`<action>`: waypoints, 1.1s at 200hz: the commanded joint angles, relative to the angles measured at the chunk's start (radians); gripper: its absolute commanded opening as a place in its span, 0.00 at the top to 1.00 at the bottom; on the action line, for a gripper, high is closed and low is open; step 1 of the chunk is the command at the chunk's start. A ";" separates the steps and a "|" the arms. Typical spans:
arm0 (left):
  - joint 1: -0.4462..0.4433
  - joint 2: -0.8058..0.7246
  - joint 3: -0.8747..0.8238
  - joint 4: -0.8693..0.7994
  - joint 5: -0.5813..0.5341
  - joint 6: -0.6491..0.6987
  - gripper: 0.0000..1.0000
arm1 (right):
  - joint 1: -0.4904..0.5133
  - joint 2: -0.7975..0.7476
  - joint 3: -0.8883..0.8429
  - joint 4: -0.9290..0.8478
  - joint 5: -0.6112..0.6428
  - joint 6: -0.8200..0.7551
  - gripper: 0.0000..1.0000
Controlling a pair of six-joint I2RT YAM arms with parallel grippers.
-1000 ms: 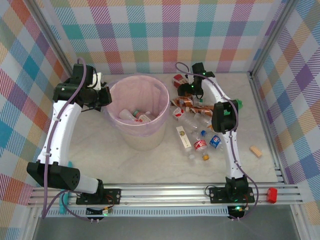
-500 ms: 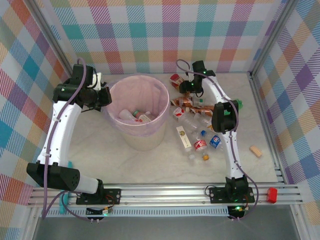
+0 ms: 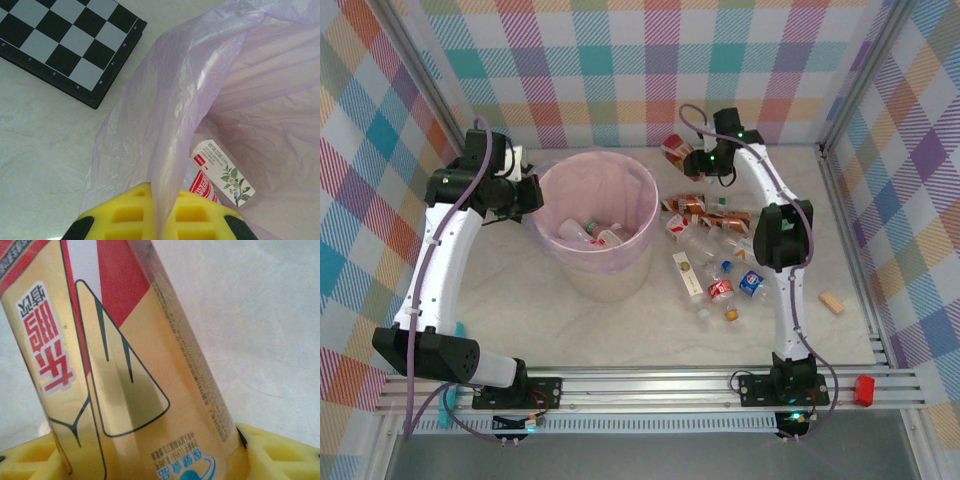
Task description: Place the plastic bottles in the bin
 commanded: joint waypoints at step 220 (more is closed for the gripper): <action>-0.074 0.063 0.045 0.103 0.067 -0.043 1.00 | 0.334 -0.489 0.219 -0.533 -0.057 -0.065 0.48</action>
